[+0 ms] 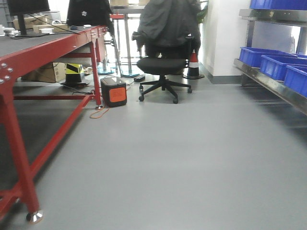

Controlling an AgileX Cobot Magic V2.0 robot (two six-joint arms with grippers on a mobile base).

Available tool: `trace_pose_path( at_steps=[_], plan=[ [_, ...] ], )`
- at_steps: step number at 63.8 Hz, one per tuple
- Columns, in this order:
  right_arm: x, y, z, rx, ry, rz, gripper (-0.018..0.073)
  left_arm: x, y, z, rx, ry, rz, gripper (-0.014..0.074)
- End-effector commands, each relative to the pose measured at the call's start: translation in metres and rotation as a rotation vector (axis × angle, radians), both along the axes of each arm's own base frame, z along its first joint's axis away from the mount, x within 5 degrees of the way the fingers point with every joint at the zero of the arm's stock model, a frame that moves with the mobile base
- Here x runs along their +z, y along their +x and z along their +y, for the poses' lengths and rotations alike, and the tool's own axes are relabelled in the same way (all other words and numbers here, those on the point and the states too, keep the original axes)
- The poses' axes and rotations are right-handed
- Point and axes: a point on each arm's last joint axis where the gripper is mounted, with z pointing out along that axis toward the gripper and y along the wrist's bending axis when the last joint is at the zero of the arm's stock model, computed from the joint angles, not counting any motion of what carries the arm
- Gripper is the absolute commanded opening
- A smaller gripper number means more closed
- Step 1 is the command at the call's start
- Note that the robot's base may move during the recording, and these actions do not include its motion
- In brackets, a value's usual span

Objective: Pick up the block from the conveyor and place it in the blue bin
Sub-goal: 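Drive away from the conveyor, turning toward the shelf rack, then drive up to the steel shelf holding blue bins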

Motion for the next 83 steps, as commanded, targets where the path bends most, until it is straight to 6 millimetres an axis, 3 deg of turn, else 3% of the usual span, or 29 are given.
trace_pose_path(
  at_steps=[1,83],
  plan=[
    [0.0041,-0.0020,-0.0008,-0.003,0.000,-0.027,-0.0151,0.0027,-0.0011,-0.0008,-0.006,-0.018,-0.021,-0.0111],
    [0.0041,-0.0020,-0.0008,-0.003,0.000,-0.027,-0.0151,0.0027,-0.0011,-0.0008,-0.006,-0.018,-0.021,-0.0111]
  ],
)
